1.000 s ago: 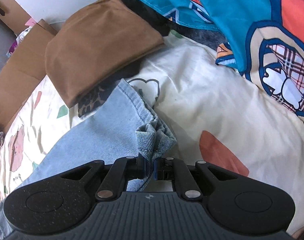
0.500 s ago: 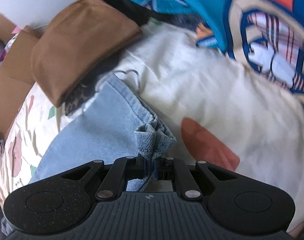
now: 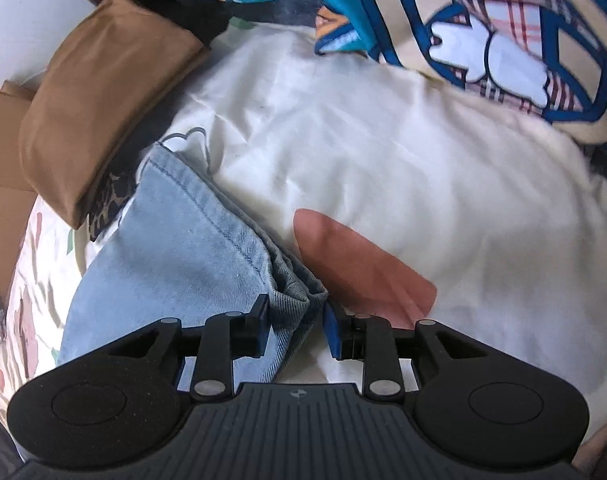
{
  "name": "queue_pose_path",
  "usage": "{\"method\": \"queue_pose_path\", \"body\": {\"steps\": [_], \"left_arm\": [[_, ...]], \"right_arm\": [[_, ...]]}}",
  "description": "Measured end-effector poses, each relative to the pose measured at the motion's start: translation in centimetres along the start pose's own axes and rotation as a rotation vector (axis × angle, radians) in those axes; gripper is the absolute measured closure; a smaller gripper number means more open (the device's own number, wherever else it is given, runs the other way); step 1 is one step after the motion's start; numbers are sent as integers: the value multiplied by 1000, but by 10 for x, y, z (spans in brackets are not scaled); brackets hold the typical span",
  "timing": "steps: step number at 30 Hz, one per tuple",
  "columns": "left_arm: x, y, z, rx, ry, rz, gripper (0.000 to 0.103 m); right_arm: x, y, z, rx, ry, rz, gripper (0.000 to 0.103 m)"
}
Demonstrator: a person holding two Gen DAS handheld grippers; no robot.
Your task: Fold clothes
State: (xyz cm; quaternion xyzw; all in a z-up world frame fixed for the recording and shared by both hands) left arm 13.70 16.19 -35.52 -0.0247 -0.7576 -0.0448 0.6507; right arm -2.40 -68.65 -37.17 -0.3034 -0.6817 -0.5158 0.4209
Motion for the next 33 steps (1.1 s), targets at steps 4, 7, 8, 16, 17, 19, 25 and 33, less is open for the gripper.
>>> {"method": "queue_pose_path", "body": {"steps": [4, 7, 8, 16, 17, 19, 25, 33], "left_arm": [[20, 5, 1, -6, -26, -16, 87], [31, 10, -1, 10, -58, -23, 87], [34, 12, -2, 16, -72, -26, 87], [17, -1, -36, 12, -138, -19, 77], [13, -4, -41, 5, -145, -20, 74], [5, -9, -51, -10, -156, -23, 69], [-17, -34, -73, -76, -188, -7, 50], [-40, -93, -93, -192, -235, 66, 27]], "right_arm": [[13, 4, -4, 11, -38, 13, 74], [23, 11, -9, 51, -78, 21, 74], [25, 16, -10, 82, -92, 21, 74], [7, 67, -4, 297, -101, -41, 73], [3, 72, -1, 323, -97, -45, 73], [-5, 82, 6, 369, -82, -43, 73], [-27, 114, 33, 534, -50, -47, 64], [-50, 164, 75, 746, -19, -78, 63]]}}
Point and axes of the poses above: each gripper's, at about its wrist camera, not at the fingertips, and x roughly against the way its jaws point, y to its left, z to its underside, the point moved 4 cm from there along -x, roughly the way its jaws point, and after that the axes turned 12 degrees about -x, right-handed, at the moved point
